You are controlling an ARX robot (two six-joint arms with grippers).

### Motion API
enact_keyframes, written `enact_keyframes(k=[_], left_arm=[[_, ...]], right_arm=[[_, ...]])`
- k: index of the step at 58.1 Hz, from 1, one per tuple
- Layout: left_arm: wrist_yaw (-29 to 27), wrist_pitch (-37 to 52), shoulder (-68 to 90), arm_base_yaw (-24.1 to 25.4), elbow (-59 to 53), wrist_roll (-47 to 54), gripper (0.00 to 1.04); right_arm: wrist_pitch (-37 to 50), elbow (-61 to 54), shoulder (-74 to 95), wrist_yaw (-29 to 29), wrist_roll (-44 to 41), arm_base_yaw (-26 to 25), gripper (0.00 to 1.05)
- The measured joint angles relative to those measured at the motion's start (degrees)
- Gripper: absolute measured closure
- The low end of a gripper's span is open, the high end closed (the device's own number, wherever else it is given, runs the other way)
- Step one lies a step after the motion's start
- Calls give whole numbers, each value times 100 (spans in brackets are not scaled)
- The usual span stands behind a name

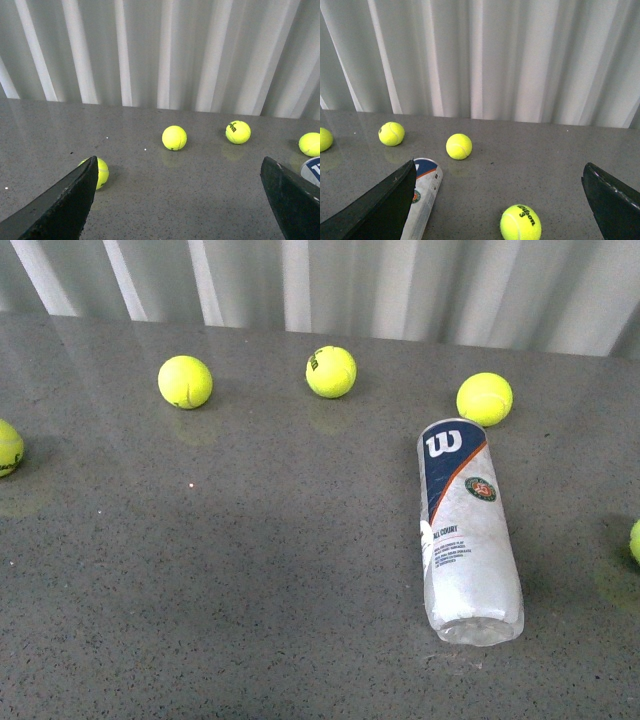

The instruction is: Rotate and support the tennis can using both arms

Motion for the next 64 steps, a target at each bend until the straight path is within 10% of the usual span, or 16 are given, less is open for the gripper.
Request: enact_keyframes(k=[50,56,64], left_arm=[[0,0,0,2,0,0,7],[4,0,0,2,0,2,7],[0,0,0,2,0,0,7]], right_arm=[[0,0,0,0,0,-2,7],[-1360,876,1082,-1370,-1139,24,7],[-52,2127,2774,-1512,-1102,-146,7]])
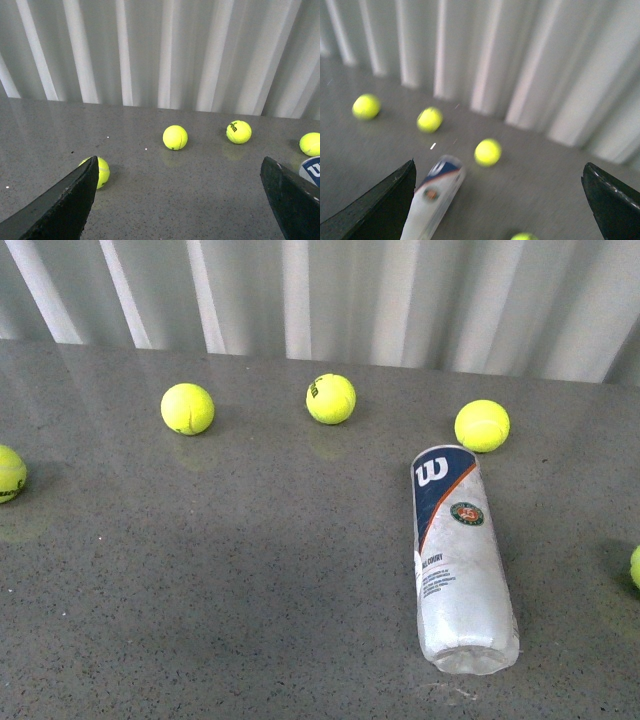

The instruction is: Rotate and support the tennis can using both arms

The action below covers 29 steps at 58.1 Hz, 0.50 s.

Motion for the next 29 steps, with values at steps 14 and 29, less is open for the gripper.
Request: enact_keyframes(k=[14,29], left_arm=[[-2,0,0,0,0,0,7],[-2,0,0,0,0,0,7]], right_arm=[[540,2367,3598,1471,1884,221,7],[-1392,3877,6465,1049,3735,1517,7]])
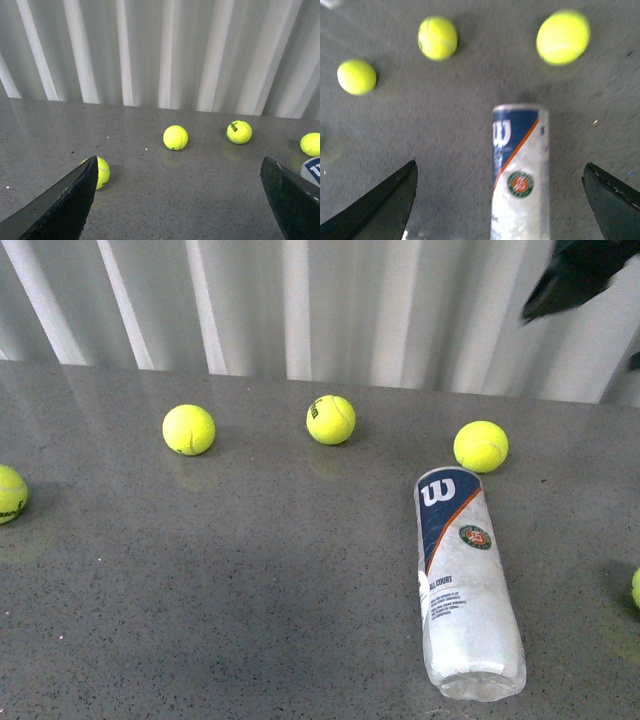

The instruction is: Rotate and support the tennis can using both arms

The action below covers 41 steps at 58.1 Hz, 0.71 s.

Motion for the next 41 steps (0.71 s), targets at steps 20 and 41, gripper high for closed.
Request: enact_keyframes(k=[20,41], left_arm=[[2,0,0,0,0,0,7],[2,0,0,-2,0,0,7]], right_arm=[[269,-466,1091,411,304,374,7],[734,-428,1698,323,175,247,7]])
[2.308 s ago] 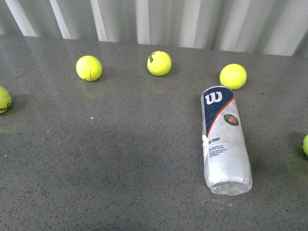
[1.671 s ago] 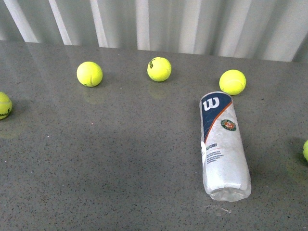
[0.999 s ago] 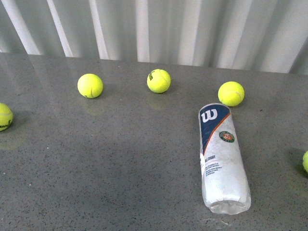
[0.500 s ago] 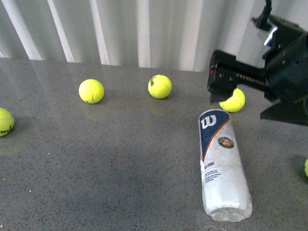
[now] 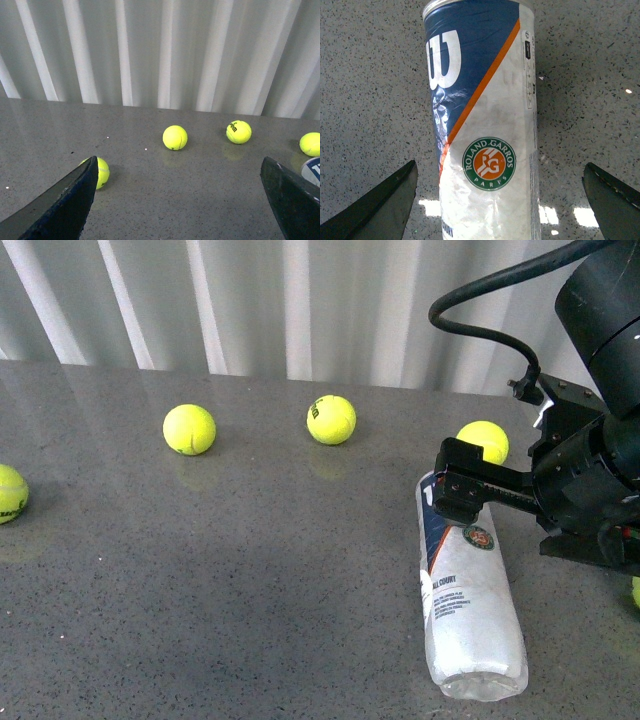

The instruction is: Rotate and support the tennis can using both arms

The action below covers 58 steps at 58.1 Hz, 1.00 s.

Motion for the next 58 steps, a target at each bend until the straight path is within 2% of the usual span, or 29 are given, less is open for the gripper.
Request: enact_keyframes(k=[36,38,48,58], left_arm=[[0,0,0,2,0,0,7],[-2,0,0,2,0,0,7],[0,0,0,0,0,0,7],[0,0,0,0,0,0,7]], right_arm=[[605,485,903,-345,-140,24,7],[605,485,914,-326,-138,33,9],[619,485,949,-334,-181,55,35],[619,485,955,-323,-229,46,53]])
